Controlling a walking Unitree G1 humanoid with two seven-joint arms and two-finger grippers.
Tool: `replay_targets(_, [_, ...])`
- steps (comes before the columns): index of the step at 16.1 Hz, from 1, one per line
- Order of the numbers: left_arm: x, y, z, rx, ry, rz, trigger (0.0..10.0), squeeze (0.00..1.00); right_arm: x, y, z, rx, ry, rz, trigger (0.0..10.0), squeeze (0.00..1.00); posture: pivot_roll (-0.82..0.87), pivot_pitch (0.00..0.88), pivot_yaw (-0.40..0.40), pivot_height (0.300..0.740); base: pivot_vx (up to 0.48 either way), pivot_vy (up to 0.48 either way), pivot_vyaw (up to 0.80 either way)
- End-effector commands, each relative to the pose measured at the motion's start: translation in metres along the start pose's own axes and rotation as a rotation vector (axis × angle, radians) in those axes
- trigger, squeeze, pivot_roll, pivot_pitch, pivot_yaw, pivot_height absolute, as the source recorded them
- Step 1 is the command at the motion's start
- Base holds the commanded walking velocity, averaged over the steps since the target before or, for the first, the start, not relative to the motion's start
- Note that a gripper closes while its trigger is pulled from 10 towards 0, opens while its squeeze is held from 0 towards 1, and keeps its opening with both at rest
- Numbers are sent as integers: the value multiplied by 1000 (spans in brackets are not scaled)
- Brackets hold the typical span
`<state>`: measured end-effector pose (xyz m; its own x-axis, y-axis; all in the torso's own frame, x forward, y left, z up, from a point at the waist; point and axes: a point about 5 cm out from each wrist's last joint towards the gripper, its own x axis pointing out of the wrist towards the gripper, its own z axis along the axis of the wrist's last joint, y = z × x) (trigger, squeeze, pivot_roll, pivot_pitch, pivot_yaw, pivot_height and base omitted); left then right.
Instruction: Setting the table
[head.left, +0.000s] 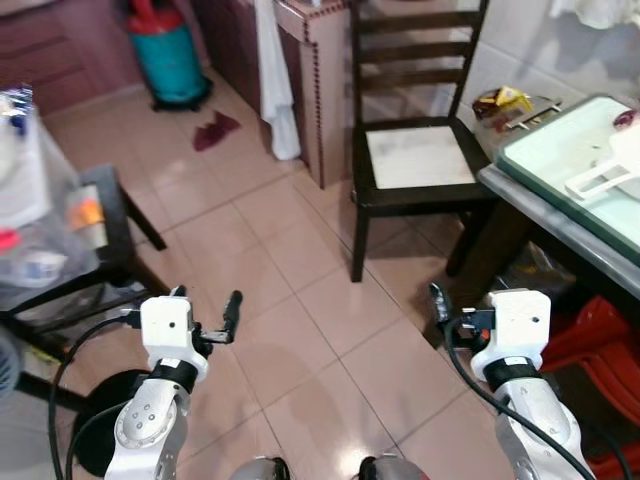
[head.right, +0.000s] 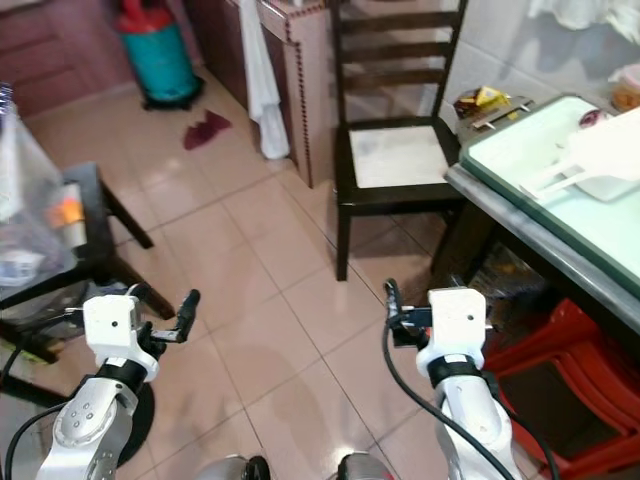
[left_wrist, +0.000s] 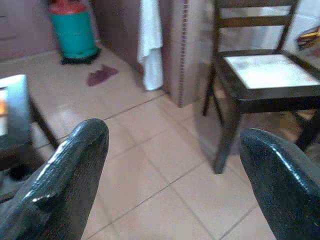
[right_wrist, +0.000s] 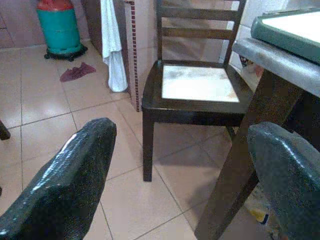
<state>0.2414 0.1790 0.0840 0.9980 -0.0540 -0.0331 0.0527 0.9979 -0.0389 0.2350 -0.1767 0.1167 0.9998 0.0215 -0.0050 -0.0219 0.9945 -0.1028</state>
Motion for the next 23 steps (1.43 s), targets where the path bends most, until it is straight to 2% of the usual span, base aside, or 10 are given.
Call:
replay_targets(1, [-2,9,-5,20,35,49,10000,0,-1,0,-1,-32,17,-5,10000,0,-96,182,67,740,0,0,0])
replay_targets(2, [0,12,-5,38,43,80,10000,0,0,3,-1,-35,1,7,10000,0,-96,183,67,740,0,0,0])
replay_targets(4, [1,10,-4,35,43,54,10000,0,-1,2,0,-59,-21,-11,10000,0,-96,182,68,740,0,0,0])
replay_targets(5, [0,9,-5,44,50,54,10000,0,-2,2,-2,-21,9,-10,10000,0,-97,182,69,740,0,0,0])
replay_targets(12, [4,7,-8,48,75,61,10000,0,-2,2,-4,18,19,5,10000,0,-99,182,70,740,0,0,0])
replay_targets(23, [5,8,-10,58,88,66,10000,0,-1,3,-10,48,48,-6,10000,0,-89,188,75,740,-317,0,0])
